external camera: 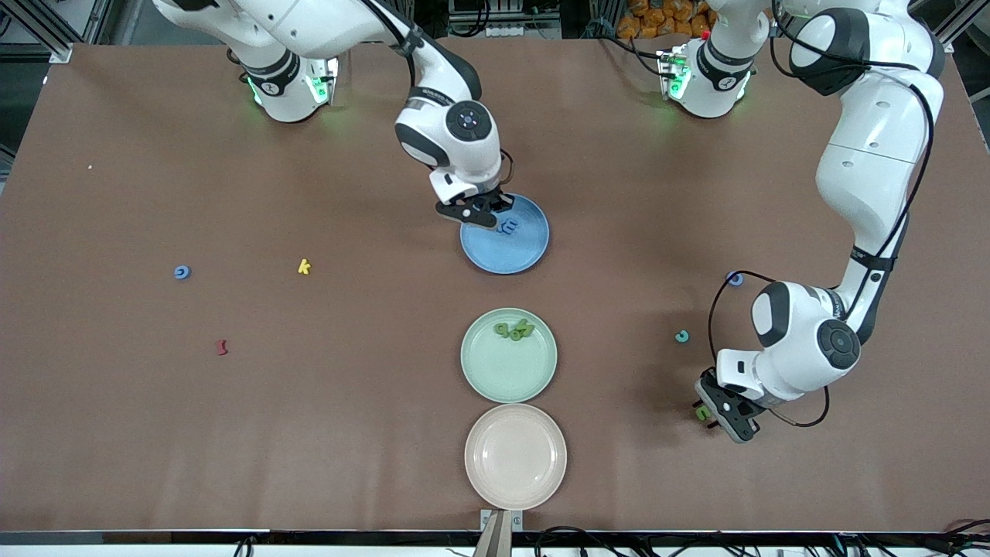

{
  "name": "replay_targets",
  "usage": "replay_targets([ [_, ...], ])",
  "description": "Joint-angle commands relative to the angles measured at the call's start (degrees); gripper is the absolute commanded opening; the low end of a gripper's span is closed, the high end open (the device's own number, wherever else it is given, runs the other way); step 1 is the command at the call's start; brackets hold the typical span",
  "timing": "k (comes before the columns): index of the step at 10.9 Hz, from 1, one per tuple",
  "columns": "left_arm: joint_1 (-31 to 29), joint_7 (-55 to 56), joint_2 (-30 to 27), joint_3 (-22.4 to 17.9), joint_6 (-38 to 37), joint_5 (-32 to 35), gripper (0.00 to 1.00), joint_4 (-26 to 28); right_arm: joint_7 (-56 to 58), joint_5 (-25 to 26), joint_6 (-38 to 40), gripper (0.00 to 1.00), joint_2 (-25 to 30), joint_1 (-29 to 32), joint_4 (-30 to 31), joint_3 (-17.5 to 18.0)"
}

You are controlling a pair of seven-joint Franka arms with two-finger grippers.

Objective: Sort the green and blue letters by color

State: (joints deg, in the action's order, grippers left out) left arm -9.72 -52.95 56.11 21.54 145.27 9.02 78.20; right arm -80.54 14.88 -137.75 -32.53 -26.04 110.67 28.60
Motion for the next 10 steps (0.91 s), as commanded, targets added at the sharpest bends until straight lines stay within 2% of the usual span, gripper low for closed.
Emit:
replay_targets([
  [1, -0.3, -2.42, 1.55, -0.1, 0.01, -2.87, 0.35, -1.21, -2.52, 0.32, 1.78, 0.0, -4.39, -1.2, -6.77, -0.47],
  [2, -0.39, -2.08, 1.29, -0.1, 0.01, -2.87, 0.21, -1.12, -2.61, -0.2, 2.65, 0.35, -4.39, -0.85, -7.39, -0.47],
  [3, -0.56, -1.98, 1.29, -0.1, 0.01, -2.96, 0.1, -1.12, -2.26, -0.29, 4.66, 0.99, -4.39, -0.5, -8.79, -1.0],
  [4, -0.56, -1.81, 0.94, -0.1, 0.01, -3.13, 0.0, -1.12, -1.74, -0.38, 7.64, 1.0, -4.3, -0.15, -10.11, -1.26],
  [8, -0.21, 2.57, -1.26, 0.86, -2.96, -8.93, 0.0, -0.95, -1.56, 0.32, 12.66, 1.0, -1.5, 4.5, -9.86, -1.35],
  [10, 0.05, 11.67, -2.23, 4.54, -5.43, -10.16, 0.0, -0.77, 0.71, 0.41, 13.81, 1.0, -0.35, 8.27, -9.68, -1.88],
])
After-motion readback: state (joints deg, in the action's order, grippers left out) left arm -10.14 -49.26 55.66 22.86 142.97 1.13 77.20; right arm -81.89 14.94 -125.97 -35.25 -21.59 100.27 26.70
